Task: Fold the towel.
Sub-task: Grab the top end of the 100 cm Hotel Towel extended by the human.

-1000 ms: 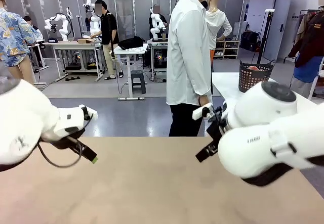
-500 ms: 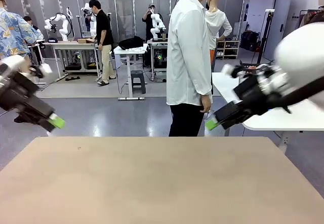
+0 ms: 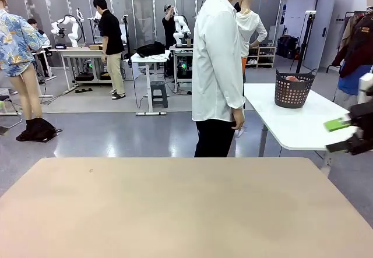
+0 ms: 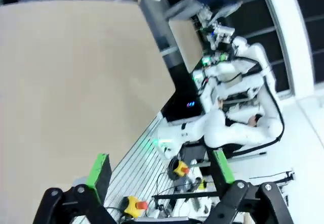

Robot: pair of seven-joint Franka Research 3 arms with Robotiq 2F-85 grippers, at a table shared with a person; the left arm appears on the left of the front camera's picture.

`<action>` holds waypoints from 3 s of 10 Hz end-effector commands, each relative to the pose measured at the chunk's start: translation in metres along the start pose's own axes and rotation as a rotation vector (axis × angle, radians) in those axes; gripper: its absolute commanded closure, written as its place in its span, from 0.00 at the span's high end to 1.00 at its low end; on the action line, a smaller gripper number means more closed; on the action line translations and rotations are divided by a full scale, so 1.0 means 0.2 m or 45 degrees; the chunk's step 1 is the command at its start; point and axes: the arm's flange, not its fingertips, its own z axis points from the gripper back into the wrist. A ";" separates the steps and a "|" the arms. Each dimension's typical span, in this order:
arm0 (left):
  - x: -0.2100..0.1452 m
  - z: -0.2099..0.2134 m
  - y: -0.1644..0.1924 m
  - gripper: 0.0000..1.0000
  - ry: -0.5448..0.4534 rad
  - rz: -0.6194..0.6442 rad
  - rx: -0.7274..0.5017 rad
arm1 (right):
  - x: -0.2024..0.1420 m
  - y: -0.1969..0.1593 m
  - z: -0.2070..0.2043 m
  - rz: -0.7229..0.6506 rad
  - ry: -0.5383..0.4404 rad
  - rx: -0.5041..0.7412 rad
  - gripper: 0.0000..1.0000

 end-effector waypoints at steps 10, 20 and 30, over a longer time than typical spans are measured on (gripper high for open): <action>-0.31 0.81 0.28 1.00 -0.418 0.084 -0.026 | -0.35 -0.11 0.76 -0.080 -0.468 0.047 1.00; -0.33 0.79 0.27 1.00 -0.416 0.118 0.002 | -0.36 -0.12 0.77 -0.118 -0.470 0.046 1.00; -0.33 0.79 0.27 1.00 -0.416 0.118 0.002 | -0.36 -0.12 0.77 -0.118 -0.470 0.046 1.00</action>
